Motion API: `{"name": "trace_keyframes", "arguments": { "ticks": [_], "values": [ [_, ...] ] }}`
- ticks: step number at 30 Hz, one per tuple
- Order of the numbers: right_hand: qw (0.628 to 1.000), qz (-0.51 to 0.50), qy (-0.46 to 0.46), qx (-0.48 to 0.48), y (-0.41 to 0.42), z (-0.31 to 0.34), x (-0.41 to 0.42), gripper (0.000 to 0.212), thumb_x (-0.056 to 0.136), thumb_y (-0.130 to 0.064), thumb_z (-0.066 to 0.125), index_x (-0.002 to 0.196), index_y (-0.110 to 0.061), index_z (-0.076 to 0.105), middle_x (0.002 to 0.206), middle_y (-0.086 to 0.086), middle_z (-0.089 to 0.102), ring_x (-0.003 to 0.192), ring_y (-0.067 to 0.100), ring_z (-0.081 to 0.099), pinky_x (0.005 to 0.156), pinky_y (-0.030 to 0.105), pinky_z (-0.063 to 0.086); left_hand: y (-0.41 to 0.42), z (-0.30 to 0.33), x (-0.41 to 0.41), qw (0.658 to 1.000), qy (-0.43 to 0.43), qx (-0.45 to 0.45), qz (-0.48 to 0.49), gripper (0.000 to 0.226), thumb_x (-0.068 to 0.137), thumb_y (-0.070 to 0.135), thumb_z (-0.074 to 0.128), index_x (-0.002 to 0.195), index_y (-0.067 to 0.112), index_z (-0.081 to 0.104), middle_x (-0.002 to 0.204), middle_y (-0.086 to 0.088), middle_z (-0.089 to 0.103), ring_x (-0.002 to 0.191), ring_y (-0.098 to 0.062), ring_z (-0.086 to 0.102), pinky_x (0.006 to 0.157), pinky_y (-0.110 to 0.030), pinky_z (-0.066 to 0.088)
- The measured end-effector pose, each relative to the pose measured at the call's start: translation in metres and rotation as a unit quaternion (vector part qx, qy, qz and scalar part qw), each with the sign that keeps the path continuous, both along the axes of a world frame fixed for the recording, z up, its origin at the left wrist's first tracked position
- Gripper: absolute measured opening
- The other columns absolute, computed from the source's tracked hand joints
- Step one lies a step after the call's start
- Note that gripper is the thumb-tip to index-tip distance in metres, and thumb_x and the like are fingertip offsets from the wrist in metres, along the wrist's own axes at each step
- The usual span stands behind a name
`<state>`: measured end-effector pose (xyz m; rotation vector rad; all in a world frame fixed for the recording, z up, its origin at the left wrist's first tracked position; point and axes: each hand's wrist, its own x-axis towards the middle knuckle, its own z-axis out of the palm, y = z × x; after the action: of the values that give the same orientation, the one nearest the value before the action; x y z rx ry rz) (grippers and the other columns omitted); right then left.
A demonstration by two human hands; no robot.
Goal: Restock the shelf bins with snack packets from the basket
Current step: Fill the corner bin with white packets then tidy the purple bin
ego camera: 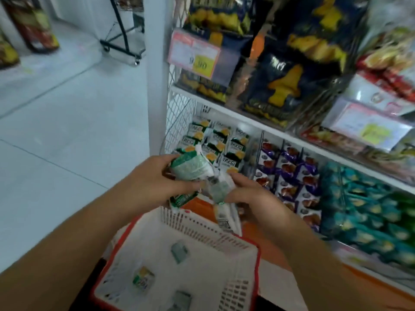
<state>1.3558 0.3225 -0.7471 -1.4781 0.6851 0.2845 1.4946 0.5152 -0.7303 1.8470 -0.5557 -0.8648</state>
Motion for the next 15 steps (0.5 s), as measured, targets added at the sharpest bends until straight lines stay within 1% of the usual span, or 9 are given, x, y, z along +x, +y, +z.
{"name": "trace_keyframes", "arguments": {
  "ticks": [1, 2, 5, 7, 9, 10, 11, 13, 15],
  "values": [
    [1.0, -0.017, -0.02, -0.004, -0.003, 0.009, 0.003, 0.047, 0.089, -0.02, 0.069, 0.119, -0.056, 0.065, 0.122, -0.014, 0.072, 0.111, 0.025, 0.07, 0.101, 0.054, 0.055, -0.005, 0.004, 0.0, 0.999, -0.032, -0.012, 0.03, 0.035, 0.08, 0.038, 0.086, 0.111, 0.038, 0.069, 0.092, 0.02, 0.077, 0.081, 0.002, 0.073, 0.067, -0.024, 0.057],
    [0.999, -0.036, -0.03, -0.018, -0.007, 0.012, 0.01, 0.049, 0.087, -0.023, 0.069, 0.122, -0.057, 0.063, 0.125, -0.014, 0.07, 0.113, 0.024, 0.069, 0.1, 0.056, 0.055, -0.011, 0.005, 0.004, 0.996, -0.07, -0.014, 0.052, 0.034, 0.081, 0.042, 0.084, 0.111, 0.04, 0.068, 0.092, 0.022, 0.075, 0.083, 0.005, 0.07, 0.07, -0.022, 0.054],
    [0.991, -0.087, -0.042, -0.088, -0.019, 0.014, 0.035, 0.07, 0.075, -0.039, 0.072, 0.139, -0.056, 0.051, 0.142, -0.006, 0.061, 0.125, 0.03, 0.06, 0.1, 0.059, 0.052, -0.033, -0.004, 0.015, 0.984, -0.16, -0.015, 0.077, 0.033, 0.089, 0.044, 0.076, 0.118, 0.041, 0.061, 0.102, 0.023, 0.067, 0.087, 0.01, 0.06, 0.067, -0.012, 0.04],
    [0.984, -0.102, -0.042, -0.139, -0.027, 0.008, 0.052, 0.072, 0.081, -0.039, 0.07, 0.147, -0.05, 0.043, 0.136, -0.008, 0.064, 0.118, 0.033, 0.065, 0.096, 0.062, 0.056, -0.048, -0.019, 0.028, 0.973, -0.22, -0.008, 0.075, 0.036, 0.093, 0.04, 0.072, 0.127, 0.036, 0.06, 0.113, 0.015, 0.063, 0.094, 0.002, 0.058, 0.072, -0.013, 0.042],
    [0.976, -0.102, -0.042, -0.185, -0.035, 0.0, 0.068, 0.067, 0.093, -0.031, 0.068, 0.149, -0.051, 0.038, 0.121, -0.013, 0.067, 0.105, 0.034, 0.071, 0.085, 0.061, 0.06, -0.062, -0.039, 0.043, 0.957, -0.282, 0.003, 0.062, 0.041, 0.094, 0.033, 0.072, 0.134, 0.031, 0.061, 0.127, 0.006, 0.056, 0.112, -0.009, 0.054, 0.094, -0.027, 0.052],
    [0.973, -0.097, -0.038, -0.204, -0.038, -0.004, 0.076, 0.067, 0.096, -0.028, 0.067, 0.151, -0.05, 0.036, 0.118, -0.014, 0.067, 0.1, 0.032, 0.072, 0.082, 0.058, 0.062, -0.07, -0.05, 0.051, 0.949, -0.309, 0.013, 0.055, 0.043, 0.094, 0.029, 0.073, 0.135, 0.029, 0.061, 0.134, 0.003, 0.052, 0.122, -0.015, 0.05, 0.106, -0.037, 0.049],
    [0.968, -0.08, -0.033, -0.236, -0.042, -0.008, 0.085, 0.066, 0.098, -0.027, 0.067, 0.152, -0.047, 0.035, 0.117, -0.012, 0.065, 0.093, 0.028, 0.073, 0.078, 0.051, 0.064, -0.077, -0.058, 0.057, 0.938, -0.341, 0.022, 0.054, 0.045, 0.093, 0.026, 0.074, 0.136, 0.028, 0.062, 0.138, 0.0, 0.049, 0.129, -0.02, 0.046, 0.113, -0.045, 0.044],
    [0.942, -0.032, -0.028, -0.333, -0.051, -0.02, 0.099, 0.057, 0.099, -0.025, 0.064, 0.148, -0.04, 0.038, 0.115, -0.006, 0.062, 0.08, 0.02, 0.07, 0.063, 0.036, 0.062, -0.091, -0.073, 0.067, 0.918, -0.39, 0.038, 0.06, 0.049, 0.09, 0.025, 0.076, 0.137, 0.026, 0.063, 0.143, -0.005, 0.047, 0.134, -0.028, 0.04, 0.114, -0.055, 0.04],
    [0.908, 0.001, -0.037, -0.417, -0.057, -0.032, 0.11, 0.049, 0.098, -0.021, 0.064, 0.14, -0.036, 0.044, 0.116, -0.002, 0.059, 0.082, 0.015, 0.064, 0.057, 0.024, 0.05, -0.1, -0.083, 0.071, 0.912, -0.399, 0.076, 0.061, 0.052, 0.091, 0.025, 0.074, 0.141, 0.027, 0.059, 0.147, -0.004, 0.045, 0.136, -0.029, 0.035, 0.109, -0.056, 0.044]
  ]
}}
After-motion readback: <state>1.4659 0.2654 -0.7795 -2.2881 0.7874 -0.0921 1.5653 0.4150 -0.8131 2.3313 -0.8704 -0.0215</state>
